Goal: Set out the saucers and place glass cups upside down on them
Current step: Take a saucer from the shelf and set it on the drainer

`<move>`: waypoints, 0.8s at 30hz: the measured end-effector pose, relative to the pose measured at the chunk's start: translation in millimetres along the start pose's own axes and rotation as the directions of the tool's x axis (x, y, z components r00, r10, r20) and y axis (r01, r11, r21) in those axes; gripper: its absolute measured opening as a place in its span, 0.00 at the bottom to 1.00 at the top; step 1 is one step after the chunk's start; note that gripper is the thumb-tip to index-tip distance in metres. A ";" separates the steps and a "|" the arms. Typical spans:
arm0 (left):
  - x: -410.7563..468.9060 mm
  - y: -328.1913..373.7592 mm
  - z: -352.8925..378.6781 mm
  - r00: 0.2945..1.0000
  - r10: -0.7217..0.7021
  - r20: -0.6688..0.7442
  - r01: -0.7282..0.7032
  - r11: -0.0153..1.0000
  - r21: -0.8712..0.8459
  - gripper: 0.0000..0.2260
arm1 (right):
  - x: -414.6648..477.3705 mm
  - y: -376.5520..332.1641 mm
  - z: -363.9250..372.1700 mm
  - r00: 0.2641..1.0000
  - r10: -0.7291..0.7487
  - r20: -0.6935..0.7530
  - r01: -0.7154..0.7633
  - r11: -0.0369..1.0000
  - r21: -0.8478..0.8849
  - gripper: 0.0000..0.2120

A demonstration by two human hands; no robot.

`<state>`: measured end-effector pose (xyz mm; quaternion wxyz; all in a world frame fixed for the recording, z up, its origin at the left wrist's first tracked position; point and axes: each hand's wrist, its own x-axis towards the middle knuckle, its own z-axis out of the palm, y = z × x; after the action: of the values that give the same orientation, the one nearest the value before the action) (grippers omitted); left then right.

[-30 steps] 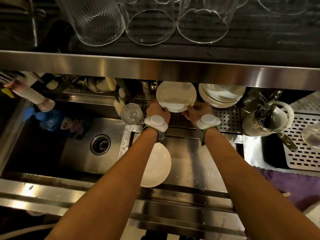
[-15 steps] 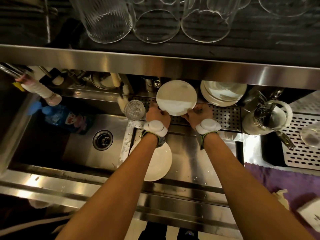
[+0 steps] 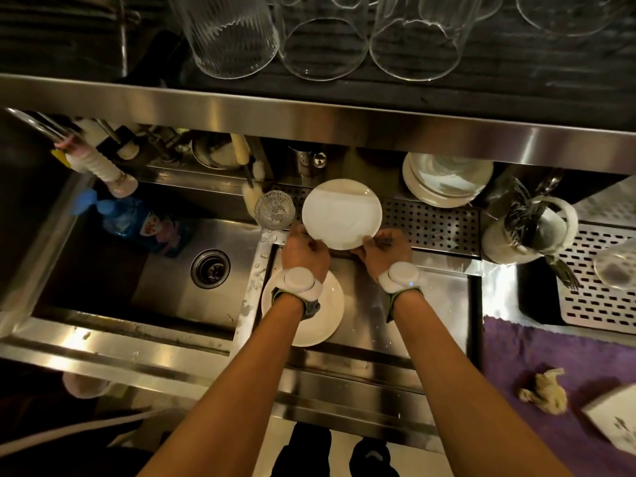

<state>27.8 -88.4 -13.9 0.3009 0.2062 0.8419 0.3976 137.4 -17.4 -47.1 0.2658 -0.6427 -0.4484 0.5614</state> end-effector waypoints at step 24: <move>-6.6 -16.6 -13.6 1.000 0.008 -0.018 -0.006 0.995 0.101 0.14 | -26.2 8.0 3.6 0.986 0.129 0.108 -0.126 0.991 -0.034 0.16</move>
<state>21.7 -109.7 -18.0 0.2811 0.2207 0.8629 0.3574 137.0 -44.5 -42.0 0.1955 -0.6417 -0.4277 0.6059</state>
